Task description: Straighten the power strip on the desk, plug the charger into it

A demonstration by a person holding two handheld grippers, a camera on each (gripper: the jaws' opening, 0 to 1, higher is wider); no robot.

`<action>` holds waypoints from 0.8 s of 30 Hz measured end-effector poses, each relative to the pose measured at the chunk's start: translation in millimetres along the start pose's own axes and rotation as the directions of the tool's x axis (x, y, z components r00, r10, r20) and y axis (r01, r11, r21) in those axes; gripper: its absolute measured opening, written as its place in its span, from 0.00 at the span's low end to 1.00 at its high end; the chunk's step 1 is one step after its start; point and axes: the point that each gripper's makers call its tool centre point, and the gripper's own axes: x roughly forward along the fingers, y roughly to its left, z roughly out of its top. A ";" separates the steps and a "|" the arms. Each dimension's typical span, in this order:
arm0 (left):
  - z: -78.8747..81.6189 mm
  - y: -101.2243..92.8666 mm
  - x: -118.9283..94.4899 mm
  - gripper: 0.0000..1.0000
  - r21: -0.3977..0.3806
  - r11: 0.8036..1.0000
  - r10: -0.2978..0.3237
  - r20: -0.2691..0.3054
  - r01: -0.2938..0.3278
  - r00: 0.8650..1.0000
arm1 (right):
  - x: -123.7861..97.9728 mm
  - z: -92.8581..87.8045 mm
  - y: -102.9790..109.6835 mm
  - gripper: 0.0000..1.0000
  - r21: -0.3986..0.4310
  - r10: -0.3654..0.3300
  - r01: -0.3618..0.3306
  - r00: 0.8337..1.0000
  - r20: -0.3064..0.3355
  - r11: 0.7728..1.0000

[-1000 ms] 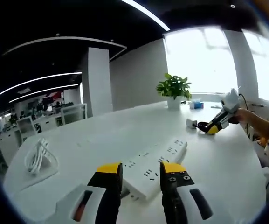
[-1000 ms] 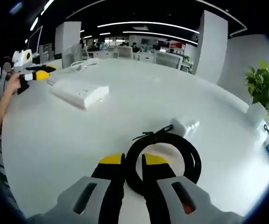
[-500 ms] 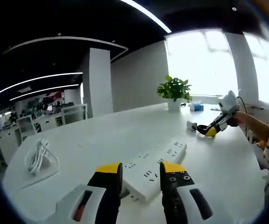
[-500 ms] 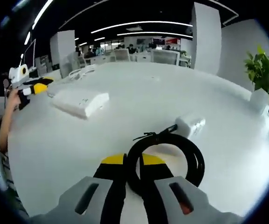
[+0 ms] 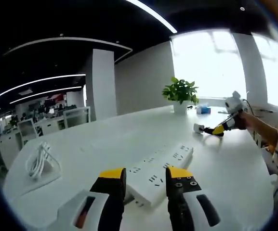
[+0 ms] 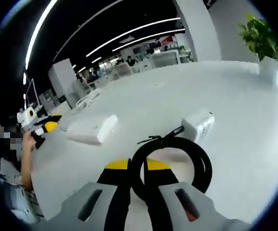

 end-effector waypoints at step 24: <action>0.8 -0.3 -1.3 0.33 0.022 1.000 0.005 -0.009 -0.005 1.000 | -17.9 6.1 15.4 0.09 0.193 0.144 -0.159 0.985 0.090 0.968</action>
